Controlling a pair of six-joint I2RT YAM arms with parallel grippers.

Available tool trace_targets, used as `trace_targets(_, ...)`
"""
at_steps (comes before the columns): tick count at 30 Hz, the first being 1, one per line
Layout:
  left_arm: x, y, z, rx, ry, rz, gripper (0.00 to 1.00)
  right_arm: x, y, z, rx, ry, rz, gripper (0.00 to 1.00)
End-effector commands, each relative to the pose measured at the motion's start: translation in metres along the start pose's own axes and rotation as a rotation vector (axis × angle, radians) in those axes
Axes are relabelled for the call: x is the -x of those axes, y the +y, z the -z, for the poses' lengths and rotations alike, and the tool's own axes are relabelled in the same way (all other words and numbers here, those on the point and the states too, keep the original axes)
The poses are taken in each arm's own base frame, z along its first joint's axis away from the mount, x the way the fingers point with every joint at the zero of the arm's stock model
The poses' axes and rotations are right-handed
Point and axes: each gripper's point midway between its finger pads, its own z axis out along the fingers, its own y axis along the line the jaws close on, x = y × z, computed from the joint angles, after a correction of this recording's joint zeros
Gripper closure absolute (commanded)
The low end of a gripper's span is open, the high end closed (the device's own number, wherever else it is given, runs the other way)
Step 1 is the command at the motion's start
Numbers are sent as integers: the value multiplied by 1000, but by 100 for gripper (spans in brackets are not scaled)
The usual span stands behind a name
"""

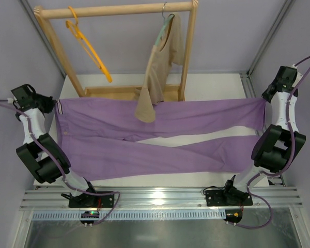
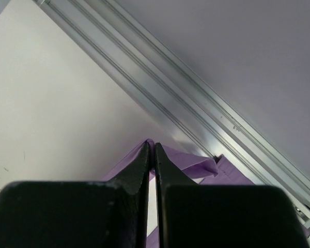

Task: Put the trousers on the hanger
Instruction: Fold the trousers

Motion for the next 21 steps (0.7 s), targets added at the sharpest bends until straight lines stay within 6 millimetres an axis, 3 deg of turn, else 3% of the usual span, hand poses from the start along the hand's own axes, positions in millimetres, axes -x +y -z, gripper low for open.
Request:
trace_targets(1,43,-24,20,-90,-154,26,100,31,10,17,78,-117,-40,96)
trace_targets(5,49,-29,16,-107,-159,35,100,39,22,16,139,-144,-40,96)
trace_targets(11,55,-47,6,-173,-147,44,100,34,43,13,260,-144,-48,96)
trace_targets(17,65,-65,0,-224,-134,35,100,38,52,11,302,-153,-44,96)
trace_targets(21,62,-62,-8,-219,-108,36,100,33,51,11,304,-151,-52,96)
